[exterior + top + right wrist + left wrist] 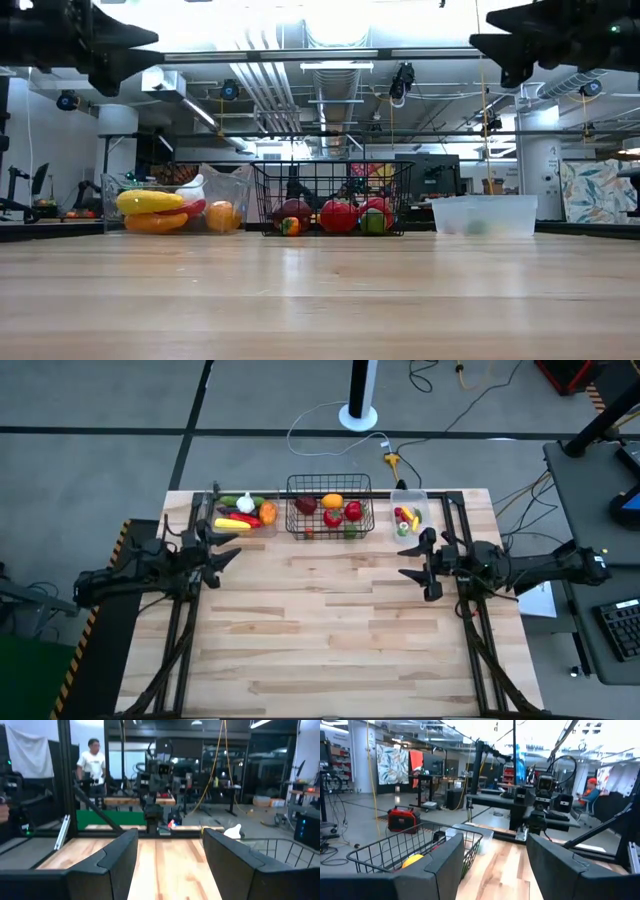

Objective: Sort produce into baskets
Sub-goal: Return to Home Position

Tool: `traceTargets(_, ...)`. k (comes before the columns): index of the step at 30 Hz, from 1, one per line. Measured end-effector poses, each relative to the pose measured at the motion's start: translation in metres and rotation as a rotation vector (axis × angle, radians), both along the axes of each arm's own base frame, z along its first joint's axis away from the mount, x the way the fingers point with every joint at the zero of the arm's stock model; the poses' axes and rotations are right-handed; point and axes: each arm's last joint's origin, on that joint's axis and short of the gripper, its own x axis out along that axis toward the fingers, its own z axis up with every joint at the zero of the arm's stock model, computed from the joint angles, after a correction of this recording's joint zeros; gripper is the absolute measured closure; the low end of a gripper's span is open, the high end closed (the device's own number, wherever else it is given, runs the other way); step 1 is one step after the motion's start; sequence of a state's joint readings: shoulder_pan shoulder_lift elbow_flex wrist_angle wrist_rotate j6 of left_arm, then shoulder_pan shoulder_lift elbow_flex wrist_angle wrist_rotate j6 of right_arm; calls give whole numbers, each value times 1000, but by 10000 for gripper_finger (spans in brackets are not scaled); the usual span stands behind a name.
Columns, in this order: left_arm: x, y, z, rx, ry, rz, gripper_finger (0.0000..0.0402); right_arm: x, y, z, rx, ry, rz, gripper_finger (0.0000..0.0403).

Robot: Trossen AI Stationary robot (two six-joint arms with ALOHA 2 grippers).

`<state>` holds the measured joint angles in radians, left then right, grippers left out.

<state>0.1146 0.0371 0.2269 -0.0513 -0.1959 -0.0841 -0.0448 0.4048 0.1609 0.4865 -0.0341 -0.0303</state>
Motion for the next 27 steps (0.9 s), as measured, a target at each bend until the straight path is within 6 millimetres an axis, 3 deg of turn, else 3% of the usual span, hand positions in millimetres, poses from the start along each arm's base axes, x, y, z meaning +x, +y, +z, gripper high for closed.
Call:
traceTargets(7, 2, 0, -14, -2, 14, -4, 203, -20, 0, -2, 4, -118, -4, 186)
traceTargets(12, 10, 0, -34, 12, 19, -53, 203, -27, 1, -22, 3, -157, -3, 186)
traceTargets(15, 16, -2, -53, 68, 27, -111, 203, -30, 0, -23, 2, -153, -14, 186)
traceTargets(27, 17, -2, -58, 150, 96, -108, 232, -36, 0, -22, -96, -172, -45, 186)
